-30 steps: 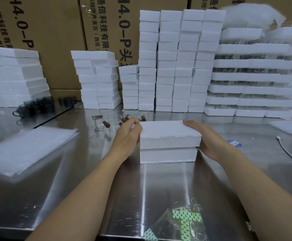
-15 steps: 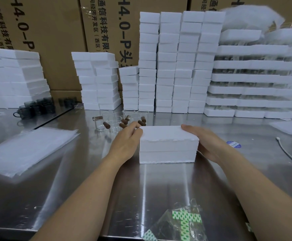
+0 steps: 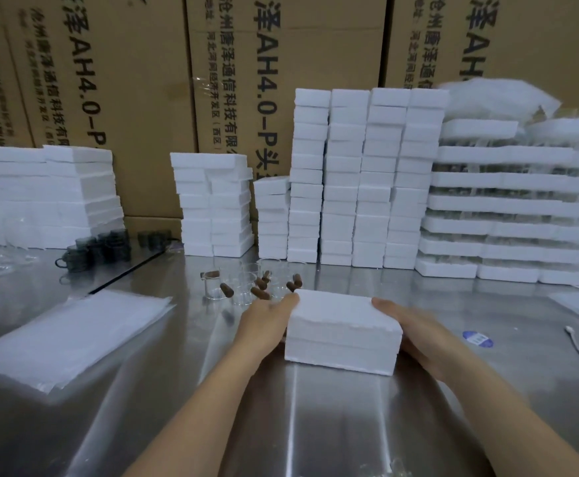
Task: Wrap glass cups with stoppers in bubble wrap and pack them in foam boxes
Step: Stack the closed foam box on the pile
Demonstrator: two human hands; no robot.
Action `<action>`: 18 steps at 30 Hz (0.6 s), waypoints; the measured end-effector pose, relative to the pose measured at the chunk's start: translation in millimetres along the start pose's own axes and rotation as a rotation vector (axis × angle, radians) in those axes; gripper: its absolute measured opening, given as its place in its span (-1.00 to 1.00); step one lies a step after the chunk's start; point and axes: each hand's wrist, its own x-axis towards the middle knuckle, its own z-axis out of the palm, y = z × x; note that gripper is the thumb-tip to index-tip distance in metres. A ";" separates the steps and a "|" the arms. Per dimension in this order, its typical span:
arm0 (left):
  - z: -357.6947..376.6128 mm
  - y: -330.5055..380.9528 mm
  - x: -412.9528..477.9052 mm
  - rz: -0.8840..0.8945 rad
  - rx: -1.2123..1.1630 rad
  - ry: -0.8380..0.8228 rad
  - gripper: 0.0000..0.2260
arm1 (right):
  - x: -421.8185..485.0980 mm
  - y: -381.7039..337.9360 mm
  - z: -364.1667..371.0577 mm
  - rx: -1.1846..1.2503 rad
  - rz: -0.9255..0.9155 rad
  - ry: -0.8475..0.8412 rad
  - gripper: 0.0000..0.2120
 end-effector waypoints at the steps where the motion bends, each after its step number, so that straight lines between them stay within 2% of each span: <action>1: 1.5 3.0 -2.1 -0.003 -0.016 0.002 -0.34 | -1.1 -1.0 0.2 0.011 -0.003 0.005 -0.66; 4: 6.3 11.3 -9.7 -0.008 -0.054 -0.053 -0.21 | -2.2 -3.3 -1.3 0.047 -0.009 0.017 -0.67; 5: 7.8 13.8 -11.3 -0.011 -0.073 -0.077 -0.23 | -2.2 -3.4 -1.9 0.062 -0.011 0.014 -0.68; 11: 14.4 20.1 -14.8 0.007 -0.333 -0.114 -0.52 | -4.6 -5.6 -11.7 0.044 -0.010 -0.036 -0.64; 15: 9.1 24.4 -13.4 0.078 -0.434 -0.085 -0.76 | -2.9 -9.1 -15.7 0.046 0.010 -0.178 -0.53; 18: 2.7 25.4 -12.0 0.095 -0.537 -0.076 -0.66 | -5.9 -13.0 -9.9 0.084 0.031 -0.328 -0.47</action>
